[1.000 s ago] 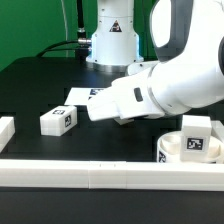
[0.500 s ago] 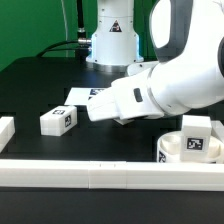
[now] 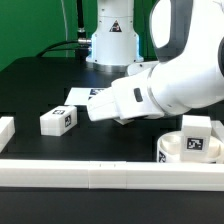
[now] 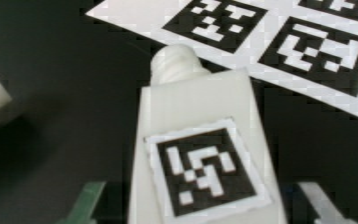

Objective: Assemble stool

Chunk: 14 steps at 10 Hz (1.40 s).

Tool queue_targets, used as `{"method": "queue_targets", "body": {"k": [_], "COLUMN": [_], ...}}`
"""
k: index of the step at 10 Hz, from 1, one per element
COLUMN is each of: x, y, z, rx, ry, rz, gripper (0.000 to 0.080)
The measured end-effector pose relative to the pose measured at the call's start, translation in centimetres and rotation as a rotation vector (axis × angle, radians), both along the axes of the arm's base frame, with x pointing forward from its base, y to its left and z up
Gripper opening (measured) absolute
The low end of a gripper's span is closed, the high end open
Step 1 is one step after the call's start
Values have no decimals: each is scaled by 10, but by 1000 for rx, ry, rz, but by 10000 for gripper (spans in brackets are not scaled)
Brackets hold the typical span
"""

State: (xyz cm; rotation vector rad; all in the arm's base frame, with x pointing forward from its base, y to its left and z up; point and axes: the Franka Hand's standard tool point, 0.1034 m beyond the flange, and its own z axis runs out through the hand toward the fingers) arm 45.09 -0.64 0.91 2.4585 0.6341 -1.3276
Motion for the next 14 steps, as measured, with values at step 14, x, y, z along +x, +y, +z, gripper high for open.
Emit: {"method": "queue_targets", "body": {"k": [14], "x": [61], "y": [39], "z": [75], "rx": [193], "ry": [-423], "rz": [-208], "gripper": [327]}}
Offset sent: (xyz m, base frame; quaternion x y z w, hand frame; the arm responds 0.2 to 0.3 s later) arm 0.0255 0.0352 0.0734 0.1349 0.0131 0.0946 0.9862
